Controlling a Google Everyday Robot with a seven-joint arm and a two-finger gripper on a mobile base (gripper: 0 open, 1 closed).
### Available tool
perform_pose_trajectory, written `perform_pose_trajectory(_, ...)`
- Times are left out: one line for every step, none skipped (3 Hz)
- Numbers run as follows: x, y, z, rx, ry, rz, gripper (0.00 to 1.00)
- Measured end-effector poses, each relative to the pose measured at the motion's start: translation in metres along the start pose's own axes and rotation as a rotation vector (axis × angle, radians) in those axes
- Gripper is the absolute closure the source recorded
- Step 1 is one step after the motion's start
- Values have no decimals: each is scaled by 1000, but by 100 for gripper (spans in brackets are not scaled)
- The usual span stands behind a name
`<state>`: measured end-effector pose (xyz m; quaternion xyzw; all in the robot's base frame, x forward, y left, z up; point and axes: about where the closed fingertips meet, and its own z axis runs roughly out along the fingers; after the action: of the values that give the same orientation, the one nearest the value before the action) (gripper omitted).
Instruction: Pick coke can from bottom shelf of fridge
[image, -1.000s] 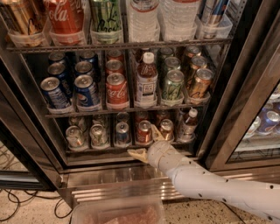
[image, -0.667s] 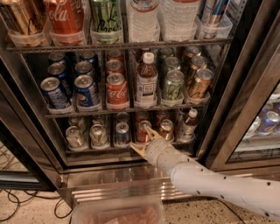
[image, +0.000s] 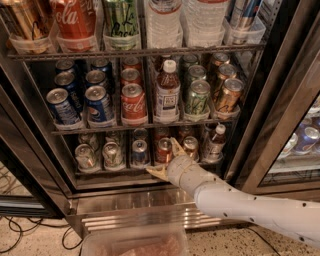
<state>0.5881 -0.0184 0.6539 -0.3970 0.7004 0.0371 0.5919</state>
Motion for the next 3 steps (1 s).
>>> perform_pose_trajectory(4, -3, 2, 4, 11, 0, 20)
perform_pose_trajectory(10, -8, 7, 7, 25, 2, 22)
perform_pose_trajectory(14, -13, 13, 7, 38, -2, 22)
